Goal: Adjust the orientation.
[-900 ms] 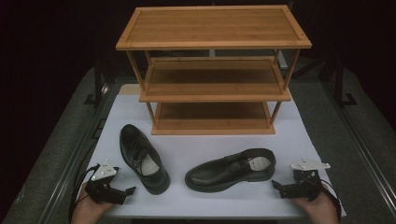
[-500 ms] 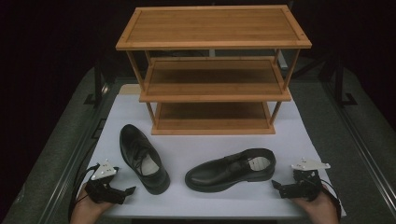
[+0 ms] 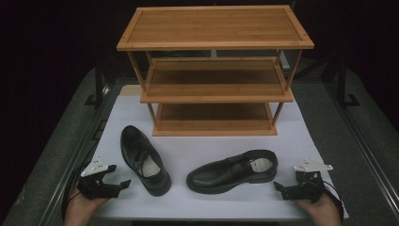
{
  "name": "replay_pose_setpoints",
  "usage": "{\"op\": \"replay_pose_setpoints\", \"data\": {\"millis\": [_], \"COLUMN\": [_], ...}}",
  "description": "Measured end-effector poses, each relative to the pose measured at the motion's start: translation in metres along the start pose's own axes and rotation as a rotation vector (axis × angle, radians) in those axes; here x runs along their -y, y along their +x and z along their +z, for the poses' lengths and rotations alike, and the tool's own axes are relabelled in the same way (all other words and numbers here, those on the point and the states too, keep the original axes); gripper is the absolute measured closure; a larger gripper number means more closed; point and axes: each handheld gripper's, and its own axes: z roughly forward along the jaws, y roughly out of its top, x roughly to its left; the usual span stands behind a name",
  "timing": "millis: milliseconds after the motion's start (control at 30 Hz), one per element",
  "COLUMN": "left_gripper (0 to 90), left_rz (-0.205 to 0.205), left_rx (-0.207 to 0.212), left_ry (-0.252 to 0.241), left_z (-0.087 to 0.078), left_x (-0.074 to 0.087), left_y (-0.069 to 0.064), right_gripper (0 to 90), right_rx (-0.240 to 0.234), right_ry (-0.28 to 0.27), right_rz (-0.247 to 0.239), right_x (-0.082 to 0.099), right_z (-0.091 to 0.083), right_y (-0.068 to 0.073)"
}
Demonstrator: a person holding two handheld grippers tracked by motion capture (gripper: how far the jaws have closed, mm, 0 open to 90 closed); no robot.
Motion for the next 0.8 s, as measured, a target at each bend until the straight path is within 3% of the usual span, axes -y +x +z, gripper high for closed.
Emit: {"op": "replay_pose_setpoints", "data": {"millis": [33, 267, 333, 367, 567, 667, 800], "left_gripper": [19.5, 48.1, 51.5, 61.3, 82.5, 89.9, 89.9], "left_rz": [-0.001, -0.041, -0.047, -0.056, -0.054, -0.050, -0.051], "left_rx": [0.001, 0.000, 0.002, 0.014, 0.033, 0.030, 0.020], "left_ry": [0.000, -0.035, -0.048, -0.055, -0.033, -0.024, -0.013], "left_z": [-0.002, -0.012, -0.013, -0.015, -0.016, -0.016, -0.011], "left_x": [-0.002, -0.015, -0.018, -0.023, -0.038, -0.047, -0.062], "left_y": [0.001, 0.015, 0.017, 0.021, 0.032, 0.039, 0.051], "right_gripper": [0.0, 0.0, 0.0, 0.0, 0.0, 0.0, 0.0], "right_rx": [0.000, -0.001, -0.001, -0.001, -0.001, -0.002, -0.001], "right_ry": [0.000, 0.001, 0.001, -0.001, 0.000, 0.000, -0.001], "right_rz": [0.000, 0.000, 0.000, -0.004, -0.002, -0.001, -0.004], "right_x": [0.000, 0.000, 0.000, 0.000, 0.000, 0.000, 0.000], "right_z": [0.000, 0.000, 0.000, 0.000, 0.000, 0.000, 0.000], "right_y": [0.000, 0.000, 0.000, 0.000, 0.000, 0.000, -0.001]}}
